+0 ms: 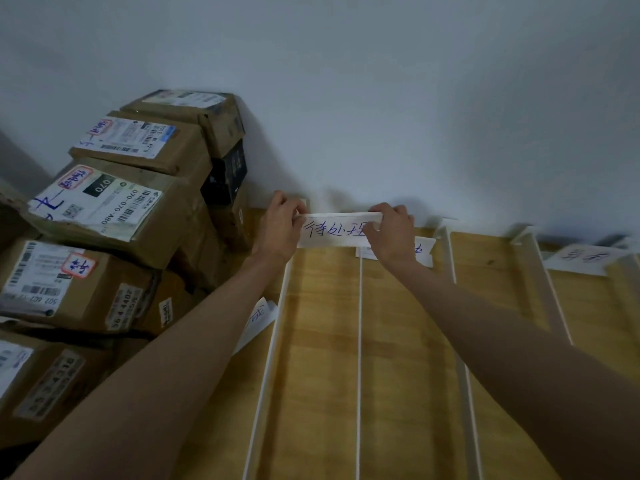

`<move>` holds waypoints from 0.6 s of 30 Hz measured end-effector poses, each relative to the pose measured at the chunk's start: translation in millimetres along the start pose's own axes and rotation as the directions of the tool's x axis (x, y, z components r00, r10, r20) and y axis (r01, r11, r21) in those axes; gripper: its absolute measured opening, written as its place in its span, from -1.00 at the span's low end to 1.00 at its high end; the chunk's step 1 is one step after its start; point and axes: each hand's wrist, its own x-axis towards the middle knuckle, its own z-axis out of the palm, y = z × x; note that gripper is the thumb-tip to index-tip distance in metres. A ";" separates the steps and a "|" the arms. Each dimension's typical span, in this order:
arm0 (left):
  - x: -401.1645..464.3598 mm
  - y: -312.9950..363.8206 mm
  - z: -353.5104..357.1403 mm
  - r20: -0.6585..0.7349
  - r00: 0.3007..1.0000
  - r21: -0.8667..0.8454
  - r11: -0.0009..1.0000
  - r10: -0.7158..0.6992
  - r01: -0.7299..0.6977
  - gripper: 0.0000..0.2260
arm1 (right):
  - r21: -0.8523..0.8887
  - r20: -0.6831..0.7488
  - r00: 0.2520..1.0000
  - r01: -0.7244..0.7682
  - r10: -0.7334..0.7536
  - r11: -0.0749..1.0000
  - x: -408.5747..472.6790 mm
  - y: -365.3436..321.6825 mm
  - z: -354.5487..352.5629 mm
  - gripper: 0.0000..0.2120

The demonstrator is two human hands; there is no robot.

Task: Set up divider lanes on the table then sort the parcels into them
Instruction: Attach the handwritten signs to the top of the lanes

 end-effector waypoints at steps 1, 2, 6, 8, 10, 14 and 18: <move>2.2 -2.0 3.3 -0.017 0.999 -0.037 0.999 -0.035 0.034 -0.92 | 0.082 0.002 0.999 -0.040 0.040 0.996 4.7 0.6 2.9 -0.69; 4.0 -4.1 7.1 -0.028 0.997 -0.073 0.995 -0.073 0.071 -0.92 | 0.155 0.002 0.998 -0.067 0.068 0.986 8.6 0.3 6.2 -0.70; 8.7 -14.4 29.3 -0.057 0.969 -0.195 0.955 -0.238 0.223 -0.93 | 0.319 -0.058 0.989 -0.107 0.133 0.942 20.1 -5.3 16.5 -0.74; 11.4 -20.0 41.1 -0.055 0.952 -0.250 0.927 -0.302 0.280 -0.89 | 0.353 -0.077 0.987 -0.106 0.142 0.930 24.4 -5.4 20.5 -0.75; 15.2 -27.2 51.4 -0.039 0.926 -0.305 0.887 -0.375 0.347 -0.81 | 0.342 -0.085 0.988 -0.095 0.131 0.935 29.3 -2.5 26.7 -0.77; 20.2 -38.3 64.2 0.039 0.836 -0.443 0.740 -0.548 0.506 -0.65 | 0.270 -0.082 0.991 -0.083 0.109 0.959 34.4 4.4 42.5 -0.79; 23.9 -46.8 68.4 0.095 0.771 -0.515 0.631 -0.630 0.580 -0.55 | 0.267 -0.038 0.993 -0.101 0.115 0.958 34.7 9.4 57.1 -0.79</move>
